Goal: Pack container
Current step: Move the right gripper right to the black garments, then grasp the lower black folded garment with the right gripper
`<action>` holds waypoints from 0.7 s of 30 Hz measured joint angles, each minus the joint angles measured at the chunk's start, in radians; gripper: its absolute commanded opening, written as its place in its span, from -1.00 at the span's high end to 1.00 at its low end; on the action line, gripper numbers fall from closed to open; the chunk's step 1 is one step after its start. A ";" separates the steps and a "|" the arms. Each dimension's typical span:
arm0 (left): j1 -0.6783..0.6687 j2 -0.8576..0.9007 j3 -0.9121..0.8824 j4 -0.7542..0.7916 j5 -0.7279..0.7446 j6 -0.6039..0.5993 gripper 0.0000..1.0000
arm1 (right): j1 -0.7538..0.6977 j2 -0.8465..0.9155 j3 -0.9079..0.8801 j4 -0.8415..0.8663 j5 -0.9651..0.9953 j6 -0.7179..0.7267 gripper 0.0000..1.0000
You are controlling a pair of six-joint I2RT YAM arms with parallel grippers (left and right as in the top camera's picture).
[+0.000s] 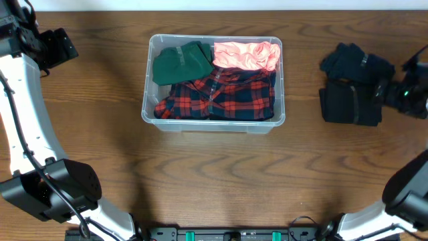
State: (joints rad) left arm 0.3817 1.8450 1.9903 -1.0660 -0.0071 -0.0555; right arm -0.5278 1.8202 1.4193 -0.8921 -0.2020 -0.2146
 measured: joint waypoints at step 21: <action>0.000 0.000 0.000 0.000 0.000 0.000 -0.96 | -0.085 0.279 -0.013 0.224 -0.353 -0.198 -0.86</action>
State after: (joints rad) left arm 0.3817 1.8450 1.9903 -1.0660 -0.0071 -0.0555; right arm -0.6132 2.0995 1.4059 -0.6682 -0.5552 -0.4126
